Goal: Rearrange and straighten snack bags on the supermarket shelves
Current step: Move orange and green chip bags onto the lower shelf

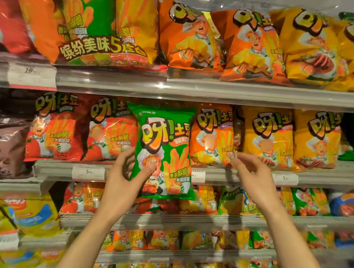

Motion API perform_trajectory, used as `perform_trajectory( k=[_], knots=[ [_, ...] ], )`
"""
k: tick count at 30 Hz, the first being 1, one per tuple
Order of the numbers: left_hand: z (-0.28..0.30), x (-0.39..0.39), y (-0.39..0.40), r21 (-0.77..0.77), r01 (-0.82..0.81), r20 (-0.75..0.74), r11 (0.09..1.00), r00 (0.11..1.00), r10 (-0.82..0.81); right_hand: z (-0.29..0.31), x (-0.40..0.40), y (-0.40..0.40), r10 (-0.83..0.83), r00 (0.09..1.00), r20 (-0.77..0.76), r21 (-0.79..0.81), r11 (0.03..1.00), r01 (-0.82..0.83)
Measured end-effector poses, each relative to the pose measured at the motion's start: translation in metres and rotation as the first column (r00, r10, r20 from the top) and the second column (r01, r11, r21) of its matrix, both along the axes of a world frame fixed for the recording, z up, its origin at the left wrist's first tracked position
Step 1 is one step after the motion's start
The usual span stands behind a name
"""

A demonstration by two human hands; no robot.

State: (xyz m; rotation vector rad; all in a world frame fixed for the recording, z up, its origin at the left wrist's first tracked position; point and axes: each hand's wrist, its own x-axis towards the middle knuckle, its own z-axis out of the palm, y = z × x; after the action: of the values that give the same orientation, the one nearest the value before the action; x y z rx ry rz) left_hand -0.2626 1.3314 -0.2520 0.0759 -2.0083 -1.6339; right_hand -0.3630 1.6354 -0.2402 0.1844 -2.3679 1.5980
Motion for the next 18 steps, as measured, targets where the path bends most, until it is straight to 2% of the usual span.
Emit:
perform_trajectory(
  k=[7, 13, 18],
  knots=[
    [-0.034, 0.014, 0.019, 0.118, 0.089, 0.009, 0.989, 0.996, -0.091, -0.055, 0.067, 0.023, 0.038, 0.987, 0.158, -0.179, 0.984, -0.009],
    [-0.051, 0.030, 0.065, 0.229, 0.040, -0.005, 0.973, 0.999, -0.040, -0.077, 0.085, 0.062, 0.079, 0.971, 0.225, -0.347, 0.938, 0.004],
    [-0.052, 0.027, 0.128, 0.204, -0.030, -0.024, 0.979, 0.999, 0.036, -0.077, 0.066, 0.121, 0.114, 0.963, 0.245, -0.311, 0.950, -0.034]
  ],
)
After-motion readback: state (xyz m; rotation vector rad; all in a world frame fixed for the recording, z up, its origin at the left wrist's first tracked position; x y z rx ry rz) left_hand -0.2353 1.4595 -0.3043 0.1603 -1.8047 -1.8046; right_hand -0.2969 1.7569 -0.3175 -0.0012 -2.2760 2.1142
